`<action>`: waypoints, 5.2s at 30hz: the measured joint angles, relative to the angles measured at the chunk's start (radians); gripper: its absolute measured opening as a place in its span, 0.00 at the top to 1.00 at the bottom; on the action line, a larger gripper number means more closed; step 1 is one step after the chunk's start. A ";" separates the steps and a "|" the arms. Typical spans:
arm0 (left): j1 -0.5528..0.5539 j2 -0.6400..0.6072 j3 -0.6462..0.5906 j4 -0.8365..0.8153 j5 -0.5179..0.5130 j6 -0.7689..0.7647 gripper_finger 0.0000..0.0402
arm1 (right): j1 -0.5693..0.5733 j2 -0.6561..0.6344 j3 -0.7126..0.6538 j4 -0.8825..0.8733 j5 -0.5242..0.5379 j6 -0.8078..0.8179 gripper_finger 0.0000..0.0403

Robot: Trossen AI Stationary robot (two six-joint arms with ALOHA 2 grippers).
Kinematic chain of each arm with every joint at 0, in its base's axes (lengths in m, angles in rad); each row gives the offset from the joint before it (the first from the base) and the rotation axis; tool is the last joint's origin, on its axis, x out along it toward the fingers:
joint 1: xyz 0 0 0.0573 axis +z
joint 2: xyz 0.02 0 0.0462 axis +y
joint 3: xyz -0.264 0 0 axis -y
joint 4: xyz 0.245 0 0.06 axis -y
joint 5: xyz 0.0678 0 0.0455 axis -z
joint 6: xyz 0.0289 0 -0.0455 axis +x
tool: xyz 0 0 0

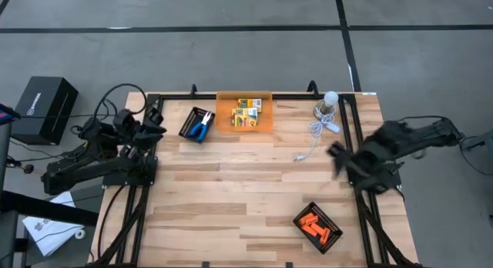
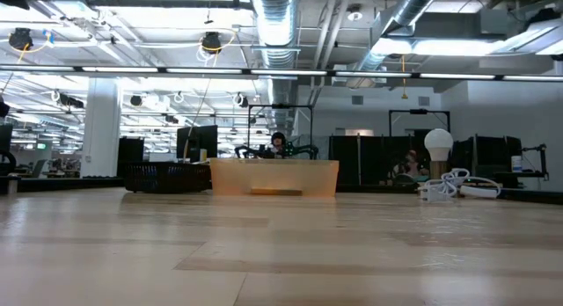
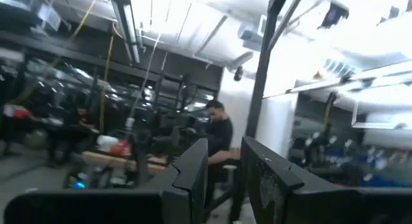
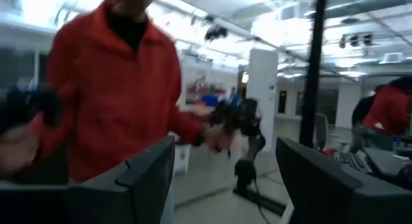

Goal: Pick & Place School Supplies
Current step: Return to Home Position

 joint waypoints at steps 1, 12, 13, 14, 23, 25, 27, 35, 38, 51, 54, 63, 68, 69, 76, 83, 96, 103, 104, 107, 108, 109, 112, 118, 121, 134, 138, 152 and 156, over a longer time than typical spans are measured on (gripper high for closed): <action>0.000 -0.001 0.000 -0.004 -0.004 0.031 0.78 | 0.008 -0.075 -0.003 -0.092 -0.003 -0.035 0.35; 0.000 -0.057 -0.195 0.064 -0.132 0.094 0.78 | 0.027 -0.661 -0.209 -0.474 0.190 -0.132 0.35; 0.000 -0.057 -0.219 0.076 -0.145 0.093 0.78 | 0.022 -0.659 -0.210 -0.529 0.195 -0.137 0.35; -0.001 -0.055 -0.239 0.094 -0.158 0.092 0.78 | 0.015 -0.647 -0.204 -0.544 0.216 -0.139 0.35; -0.006 -0.052 -0.405 0.117 -0.225 0.060 0.78 | -0.056 -0.660 -0.283 -0.705 0.453 -0.158 0.35; -0.006 -0.047 -0.405 0.088 -0.226 0.096 0.78 | -0.074 -0.652 -0.285 -0.699 0.452 -0.115 0.35; -0.004 -0.042 -0.405 0.061 -0.226 0.105 0.78 | -0.090 -0.664 -0.308 -0.691 0.450 -0.107 0.35; -0.007 -0.036 -0.405 0.030 -0.212 0.182 0.78 | -0.172 -0.661 -0.504 -0.658 0.505 0.023 0.35; -0.007 -0.034 -0.405 0.002 -0.257 0.228 0.78 | -0.199 -0.641 -0.518 -0.587 0.514 -0.005 0.35; -0.005 -0.015 -0.405 -0.026 -0.512 0.318 0.78 | -0.268 -0.628 -0.512 -0.635 0.550 -0.034 0.35; -0.005 -0.005 -0.405 -0.026 -0.523 0.306 0.78 | -0.265 -0.628 -0.512 -0.635 0.550 -0.018 0.35; -0.005 0.049 -0.405 -0.026 -0.524 0.307 0.78 | -0.265 -0.628 -0.512 -0.636 0.550 0.132 0.35; -0.005 0.072 -0.405 -0.021 -0.523 0.306 0.78 | -0.265 -0.628 -0.512 -0.636 0.550 0.257 0.35; -0.005 0.076 -0.405 -0.020 -0.524 0.307 0.78 | -0.265 -0.628 -0.512 -0.636 0.550 0.275 0.35; -0.005 0.087 -0.405 -0.017 -0.523 0.306 0.78 | -0.265 -0.628 -0.512 -0.637 0.550 0.289 0.35; -0.042 0.027 -0.405 -0.014 -0.525 0.306 0.78 | -0.265 -0.628 -0.512 -0.637 0.550 0.289 0.35; -0.071 -0.242 -0.406 0.022 -0.527 0.306 0.78 | -0.265 -0.628 -0.512 -0.637 0.550 0.288 0.35; -0.073 -0.242 -0.406 0.061 -0.527 0.306 0.78 | -0.265 -0.627 -0.512 -0.635 0.551 0.288 0.35; -0.073 -0.242 -0.406 0.058 -0.527 0.306 0.78 | -0.265 -0.628 -0.512 -0.635 0.550 0.288 0.35; -0.073 -0.243 -0.406 0.058 -0.527 0.306 0.78 | -0.265 -0.628 -0.512 -0.635 0.550 0.288 0.35; -0.073 -0.243 -0.406 0.058 -0.527 0.306 0.78 | -0.265 -0.628 -0.512 -0.635 0.550 0.288 0.35; -0.073 -0.243 -0.406 0.058 -0.527 0.306 0.78 | -0.265 -0.627 -0.512 -0.635 0.551 0.288 0.35; -0.073 -0.241 -0.406 0.059 -0.527 0.306 0.78 | -0.265 -0.627 -0.512 -0.635 0.550 0.288 0.35; -0.072 -0.212 -0.406 0.062 -0.527 0.306 0.78 | -0.265 -0.627 -0.513 -0.634 0.551 0.288 0.35; -0.072 -0.190 -0.406 0.061 -0.527 0.306 0.78 | -0.265 -0.628 -0.513 -0.634 0.551 0.288 0.35; -0.072 -0.062 -0.406 0.062 -0.527 0.306 0.78 | -0.265 -0.628 -0.513 -0.633 0.551 0.288 0.35; -0.072 -0.020 -0.406 0.062 -0.527 0.306 0.78 | -0.265 -0.628 -0.513 -0.633 0.551 0.288 0.35; -0.072 0.097 -0.406 0.062 -0.527 0.306 0.78 | -0.265 -0.628 -0.513 -0.633 0.551 0.288 0.35; -0.072 0.117 -0.406 0.062 -0.527 0.306 0.78 | -0.265 -0.627 -0.513 -0.633 0.551 0.288 0.35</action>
